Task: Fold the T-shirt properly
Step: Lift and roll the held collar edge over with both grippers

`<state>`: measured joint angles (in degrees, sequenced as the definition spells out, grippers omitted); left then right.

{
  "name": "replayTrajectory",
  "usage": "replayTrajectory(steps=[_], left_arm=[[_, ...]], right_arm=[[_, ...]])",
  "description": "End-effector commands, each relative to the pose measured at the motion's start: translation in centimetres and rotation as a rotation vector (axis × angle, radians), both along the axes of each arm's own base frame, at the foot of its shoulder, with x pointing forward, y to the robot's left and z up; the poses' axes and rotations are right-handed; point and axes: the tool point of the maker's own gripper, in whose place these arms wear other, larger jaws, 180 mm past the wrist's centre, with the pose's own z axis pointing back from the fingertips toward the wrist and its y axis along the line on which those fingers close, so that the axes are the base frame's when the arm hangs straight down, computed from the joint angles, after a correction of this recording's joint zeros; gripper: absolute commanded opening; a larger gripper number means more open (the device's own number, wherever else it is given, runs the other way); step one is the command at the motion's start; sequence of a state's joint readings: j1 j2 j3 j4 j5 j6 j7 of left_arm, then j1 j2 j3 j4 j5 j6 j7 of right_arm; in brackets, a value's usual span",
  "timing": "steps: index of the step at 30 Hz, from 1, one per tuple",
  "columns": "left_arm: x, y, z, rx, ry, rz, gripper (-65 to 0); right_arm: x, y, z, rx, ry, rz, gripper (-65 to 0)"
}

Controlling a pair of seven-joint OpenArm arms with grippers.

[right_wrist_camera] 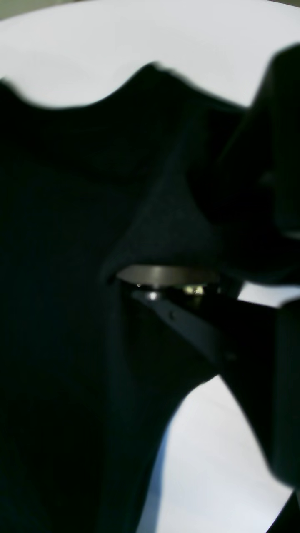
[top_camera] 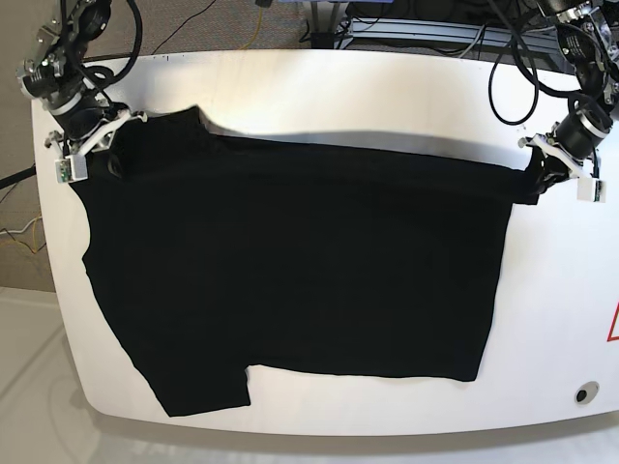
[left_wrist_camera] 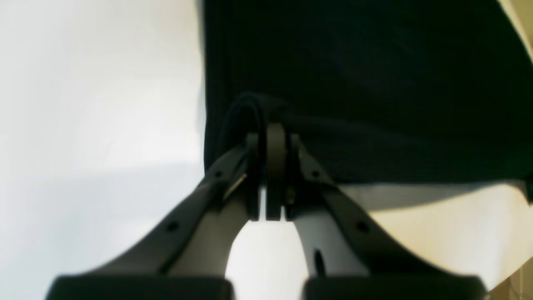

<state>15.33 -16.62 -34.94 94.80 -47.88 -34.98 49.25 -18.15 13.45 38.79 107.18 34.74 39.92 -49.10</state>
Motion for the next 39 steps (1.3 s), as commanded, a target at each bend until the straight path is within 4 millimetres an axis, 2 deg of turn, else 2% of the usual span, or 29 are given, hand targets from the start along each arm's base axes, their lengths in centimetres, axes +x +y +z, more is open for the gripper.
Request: replayTrajectory(steps=[1,4,10,22,34,36,39], left_arm=[[0.8,0.2,1.6,0.003,-0.057,-0.008,-65.0],[0.5,0.5,1.8,0.004,-0.059,-0.003,-65.0],[0.5,0.6,1.7,0.004,-0.058,-0.001,-65.0],[1.5,1.1,1.9,-0.013,-0.075,0.021,-65.0],[3.8,0.9,1.9,-0.051,-0.089,0.023,-65.0],[4.9,1.0,1.3,-0.079,-0.088,0.033,-65.0],[5.5,1.0,1.1,-0.091,-0.086,0.035,-65.0]], right_arm=[[1.2,-0.3,1.7,-0.015,-0.06,0.019,-65.0],[1.6,0.1,2.5,-0.039,-0.075,0.045,-65.0],[2.2,-0.2,2.9,-0.043,-0.085,0.04,-65.0],[4.2,-1.3,1.9,0.014,-0.109,-0.02,-65.0],[7.0,-2.1,0.6,0.048,-0.103,-0.056,-65.0],[8.2,-2.0,0.6,0.048,-0.107,-0.045,-65.0],[8.7,-1.9,0.4,0.052,-0.104,-0.038,-65.0]])
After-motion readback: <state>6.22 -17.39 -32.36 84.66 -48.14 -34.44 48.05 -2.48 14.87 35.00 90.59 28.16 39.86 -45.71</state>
